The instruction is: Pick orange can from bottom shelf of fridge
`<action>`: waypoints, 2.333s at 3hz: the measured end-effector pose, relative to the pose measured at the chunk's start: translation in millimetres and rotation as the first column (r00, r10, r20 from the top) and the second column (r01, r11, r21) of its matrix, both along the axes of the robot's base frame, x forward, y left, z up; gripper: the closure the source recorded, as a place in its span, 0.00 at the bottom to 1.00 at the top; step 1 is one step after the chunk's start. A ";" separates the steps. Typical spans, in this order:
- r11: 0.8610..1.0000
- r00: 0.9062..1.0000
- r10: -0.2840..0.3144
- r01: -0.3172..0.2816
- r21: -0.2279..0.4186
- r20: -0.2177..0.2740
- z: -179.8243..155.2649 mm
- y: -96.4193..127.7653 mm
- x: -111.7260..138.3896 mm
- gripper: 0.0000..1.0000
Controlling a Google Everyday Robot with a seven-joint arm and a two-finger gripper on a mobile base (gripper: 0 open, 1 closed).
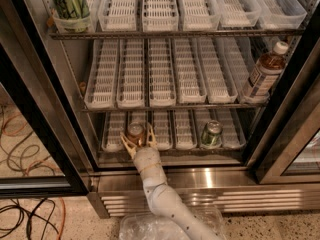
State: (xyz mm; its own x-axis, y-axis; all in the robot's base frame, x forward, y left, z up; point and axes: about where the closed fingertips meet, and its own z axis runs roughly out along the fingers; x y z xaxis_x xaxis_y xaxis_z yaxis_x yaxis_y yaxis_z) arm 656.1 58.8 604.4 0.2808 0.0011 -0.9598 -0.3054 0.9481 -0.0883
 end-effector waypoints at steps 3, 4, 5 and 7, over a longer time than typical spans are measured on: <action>1.000 1.000 0.000 0.000 0.000 0.000 0.0 0.0 0.0 0.97; 1.000 1.000 0.003 -0.003 0.001 0.000 2.0 1.5 -2.0 1.00; 1.000 1.000 0.004 -0.004 0.001 0.000 2.2 1.5 -2.0 1.00; 0.996 0.996 0.082 -0.082 -0.030 0.020 65.4 25.5 -1.8 1.00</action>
Offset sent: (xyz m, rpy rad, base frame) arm 0.0000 0.0000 0.0000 0.0000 0.0000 -0.0001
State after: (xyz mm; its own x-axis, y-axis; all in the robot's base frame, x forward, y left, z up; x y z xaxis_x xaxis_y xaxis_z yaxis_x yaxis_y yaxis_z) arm 654.3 84.2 669.8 0.3008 -0.0027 -0.9537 -0.3800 0.9168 -0.1225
